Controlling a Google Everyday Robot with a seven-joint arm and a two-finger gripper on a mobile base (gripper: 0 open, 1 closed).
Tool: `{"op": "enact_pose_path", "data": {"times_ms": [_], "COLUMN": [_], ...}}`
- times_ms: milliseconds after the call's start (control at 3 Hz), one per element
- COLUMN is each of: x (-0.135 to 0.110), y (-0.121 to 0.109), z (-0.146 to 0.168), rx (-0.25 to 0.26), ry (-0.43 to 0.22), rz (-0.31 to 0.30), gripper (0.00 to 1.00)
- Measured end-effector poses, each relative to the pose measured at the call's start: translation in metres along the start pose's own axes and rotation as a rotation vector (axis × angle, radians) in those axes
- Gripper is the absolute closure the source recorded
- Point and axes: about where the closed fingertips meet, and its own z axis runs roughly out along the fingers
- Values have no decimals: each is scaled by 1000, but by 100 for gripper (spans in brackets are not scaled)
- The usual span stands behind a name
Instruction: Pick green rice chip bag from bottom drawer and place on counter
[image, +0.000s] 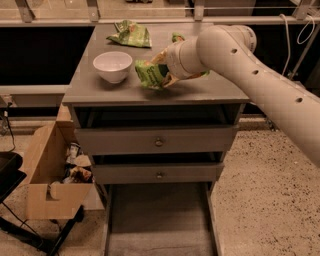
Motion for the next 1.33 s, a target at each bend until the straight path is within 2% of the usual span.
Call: {"op": "enact_pose_path", "data": {"times_ms": [667, 1000, 1333], "x": [-3, -3, -5], "y": [1, 1, -35], "z": [4, 4, -15], "rx": [-3, -3, 19], "ry": [-7, -7, 16], "rz": [-1, -1, -43], "gripper": [0, 0, 0]}}
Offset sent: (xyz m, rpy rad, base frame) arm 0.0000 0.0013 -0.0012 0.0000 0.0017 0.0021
